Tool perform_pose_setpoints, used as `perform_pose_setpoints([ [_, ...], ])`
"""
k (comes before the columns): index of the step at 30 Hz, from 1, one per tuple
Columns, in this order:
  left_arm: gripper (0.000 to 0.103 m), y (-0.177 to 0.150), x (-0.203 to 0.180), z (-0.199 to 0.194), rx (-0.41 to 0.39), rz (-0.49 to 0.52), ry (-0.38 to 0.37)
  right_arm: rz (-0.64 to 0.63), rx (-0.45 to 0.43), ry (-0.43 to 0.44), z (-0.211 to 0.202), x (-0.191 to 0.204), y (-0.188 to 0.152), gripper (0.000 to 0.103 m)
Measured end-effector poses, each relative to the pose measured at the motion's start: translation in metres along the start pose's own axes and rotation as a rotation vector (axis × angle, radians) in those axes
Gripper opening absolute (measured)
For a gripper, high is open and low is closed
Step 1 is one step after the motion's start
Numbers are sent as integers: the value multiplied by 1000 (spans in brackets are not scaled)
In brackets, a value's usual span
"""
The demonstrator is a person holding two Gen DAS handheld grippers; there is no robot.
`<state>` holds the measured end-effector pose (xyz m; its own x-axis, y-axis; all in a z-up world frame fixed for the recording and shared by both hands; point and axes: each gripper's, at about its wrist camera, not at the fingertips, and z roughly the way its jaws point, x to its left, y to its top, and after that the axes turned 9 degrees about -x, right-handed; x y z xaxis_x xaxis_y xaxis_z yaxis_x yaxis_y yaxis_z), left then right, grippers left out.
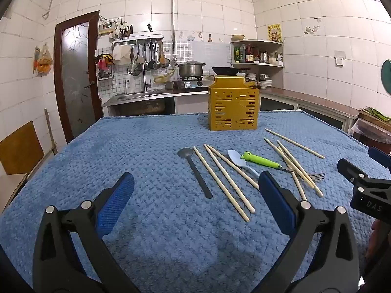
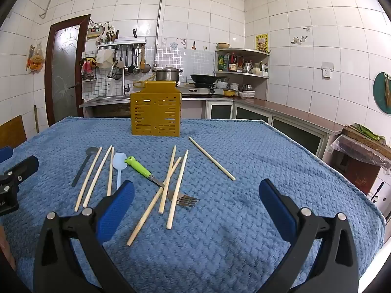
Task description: Organize utensils
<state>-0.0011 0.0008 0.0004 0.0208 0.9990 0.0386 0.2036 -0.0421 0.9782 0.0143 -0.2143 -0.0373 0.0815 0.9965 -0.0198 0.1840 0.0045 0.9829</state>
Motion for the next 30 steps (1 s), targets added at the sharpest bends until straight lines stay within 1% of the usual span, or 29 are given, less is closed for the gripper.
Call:
perform_pose_setpoints([
  [6, 98, 0, 0, 1, 16, 3, -1, 3, -2, 2, 0, 0, 0, 99],
  [30, 98, 0, -4, 1, 21, 2, -6, 3, -1, 1, 0, -1, 0, 99],
])
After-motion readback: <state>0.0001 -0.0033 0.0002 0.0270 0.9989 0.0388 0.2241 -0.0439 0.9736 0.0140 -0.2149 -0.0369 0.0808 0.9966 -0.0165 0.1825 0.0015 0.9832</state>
